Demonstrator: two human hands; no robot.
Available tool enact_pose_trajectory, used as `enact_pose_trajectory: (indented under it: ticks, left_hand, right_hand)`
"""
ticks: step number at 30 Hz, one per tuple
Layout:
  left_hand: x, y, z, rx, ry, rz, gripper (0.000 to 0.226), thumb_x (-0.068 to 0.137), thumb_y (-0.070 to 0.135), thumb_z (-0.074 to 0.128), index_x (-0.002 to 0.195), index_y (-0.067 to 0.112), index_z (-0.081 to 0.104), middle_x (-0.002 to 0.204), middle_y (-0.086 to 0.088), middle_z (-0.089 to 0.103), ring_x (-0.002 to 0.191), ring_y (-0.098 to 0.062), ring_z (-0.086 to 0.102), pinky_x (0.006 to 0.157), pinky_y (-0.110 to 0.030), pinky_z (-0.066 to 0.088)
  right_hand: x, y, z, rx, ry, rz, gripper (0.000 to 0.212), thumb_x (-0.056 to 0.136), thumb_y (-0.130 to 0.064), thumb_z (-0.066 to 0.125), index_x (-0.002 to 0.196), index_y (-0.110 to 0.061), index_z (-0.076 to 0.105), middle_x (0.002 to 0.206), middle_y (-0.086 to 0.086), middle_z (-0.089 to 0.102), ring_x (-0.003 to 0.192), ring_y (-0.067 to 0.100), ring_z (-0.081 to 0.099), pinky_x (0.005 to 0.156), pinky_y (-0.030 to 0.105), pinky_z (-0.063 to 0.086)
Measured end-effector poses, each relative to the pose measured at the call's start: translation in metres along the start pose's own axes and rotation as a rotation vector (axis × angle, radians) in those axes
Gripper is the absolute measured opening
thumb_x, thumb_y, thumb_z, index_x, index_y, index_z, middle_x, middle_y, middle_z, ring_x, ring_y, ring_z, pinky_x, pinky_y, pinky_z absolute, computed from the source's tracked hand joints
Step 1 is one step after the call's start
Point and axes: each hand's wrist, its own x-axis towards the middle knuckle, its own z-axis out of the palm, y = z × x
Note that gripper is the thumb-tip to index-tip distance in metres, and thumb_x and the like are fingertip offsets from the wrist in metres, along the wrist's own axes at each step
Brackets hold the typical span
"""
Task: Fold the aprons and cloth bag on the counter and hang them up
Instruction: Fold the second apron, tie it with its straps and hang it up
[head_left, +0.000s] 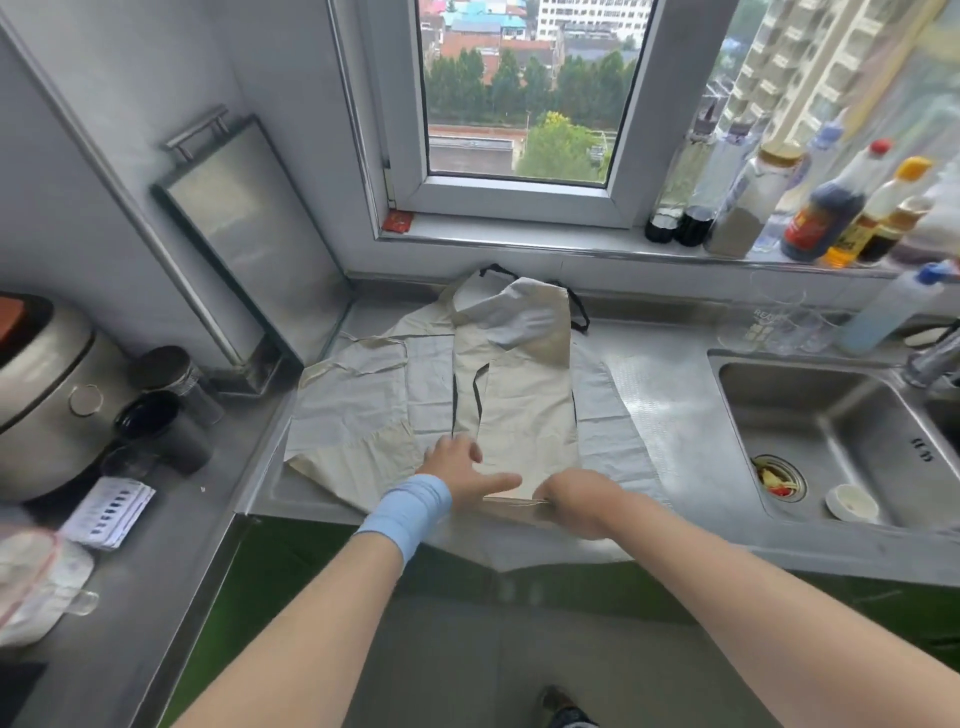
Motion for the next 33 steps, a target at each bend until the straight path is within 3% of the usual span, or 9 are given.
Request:
enact_pose_trajectory:
  ticks: [4,7,11,16,21,25,29,31,33]
  left_hand:
    - [-0.011,0.035,-0.029,0.205,-0.417,0.163,0.057,0.070,0.053,0.075,0.121,0.034,0.059,0.118,0.008,0.058,0.108,-0.015,0.056,0.097,-0.034,0.046]
    - [0.002,0.040,-0.042,0.317,-0.393,0.118,0.025,0.079,0.025,0.071,0.104,0.019,0.069,0.096,-0.003,0.071,0.069,-0.019,0.064,0.075,-0.032,0.059]
    - [0.038,0.035,-0.061,0.066,-0.400,0.061,0.028,0.079,0.016,0.072,0.106,0.009,0.070,0.098,-0.013,0.072,0.066,-0.021,0.066,0.064,-0.029,0.060]
    - [0.097,0.037,-0.078,0.076,0.015,0.065,0.012,0.080,0.025,0.062,0.085,0.019,0.071,0.077,-0.003,0.064,0.071,-0.023,0.059,0.066,-0.023,0.048]
    - [0.154,0.036,-0.062,0.220,0.350,0.047,0.046,0.087,0.020,0.058,0.130,0.033,0.050,0.132,0.004,0.051,0.122,-0.022,0.046,0.098,-0.034,0.041]
    - [0.204,0.027,-0.035,0.387,0.254,0.224,0.050,0.087,0.023,0.057,0.134,0.035,0.046,0.141,0.008,0.041,0.132,-0.017,0.036,0.105,-0.032,0.032]
    - [0.220,0.013,-0.010,0.573,0.096,0.201,0.071,0.087,0.033,0.056,0.150,0.034,0.023,0.158,0.002,0.018,0.146,-0.020,0.015,0.118,-0.039,0.007]
    - [0.229,0.007,-0.008,0.533,0.207,0.138,0.074,0.090,0.034,0.054,0.153,0.031,0.014,0.161,0.000,0.008,0.148,-0.023,0.008,0.119,-0.042,0.003]
    - [0.235,0.005,-0.012,0.442,0.423,0.170,0.060,0.089,0.034,0.050,0.146,0.029,0.033,0.155,-0.003,0.028,0.142,-0.025,0.026,0.117,-0.043,0.014]
  right_hand:
    - [-0.015,-0.003,-0.057,0.073,-0.089,-0.015,0.010,0.086,-0.037,0.062,0.078,-0.030,0.063,0.078,-0.006,0.061,0.074,0.019,0.056,0.062,0.029,0.043]
    - [-0.014,0.009,-0.091,0.128,-0.155,-0.009,0.011,0.076,-0.034,0.071,0.068,-0.031,0.064,0.072,-0.009,0.061,0.071,0.016,0.058,0.060,0.027,0.045]
    - [0.005,0.035,-0.115,0.143,-0.176,0.023,0.015,0.075,-0.023,0.073,0.068,-0.026,0.060,0.073,-0.007,0.059,0.068,0.013,0.057,0.056,0.024,0.043]
    - [0.070,0.069,-0.115,0.048,0.290,0.096,0.007,0.078,-0.018,0.052,0.071,-0.019,0.053,0.071,-0.005,0.053,0.073,0.024,0.051,0.061,0.030,0.043]
    - [0.143,0.092,-0.109,0.009,0.438,0.087,0.014,0.088,-0.021,0.049,0.082,-0.024,0.060,0.089,0.002,0.068,0.087,0.031,0.061,0.061,0.032,0.041]
    - [0.202,0.114,-0.092,0.014,0.400,0.048,0.016,0.086,-0.016,0.051,0.091,-0.022,0.065,0.093,0.004,0.070,0.089,0.032,0.064,0.060,0.032,0.032]
    - [0.226,0.126,-0.068,0.137,0.402,0.057,0.015,0.079,-0.013,0.053,0.085,-0.020,0.064,0.082,0.005,0.068,0.079,0.034,0.063,0.060,0.038,0.047]
    - [0.235,0.130,-0.063,0.187,0.449,0.056,0.015,0.078,-0.010,0.052,0.082,-0.020,0.062,0.080,0.005,0.066,0.077,0.033,0.061,0.061,0.041,0.048]
    - [0.245,0.133,-0.062,0.235,0.542,0.023,0.019,0.079,-0.005,0.053,0.086,-0.019,0.064,0.082,0.005,0.065,0.080,0.031,0.060,0.063,0.040,0.046]
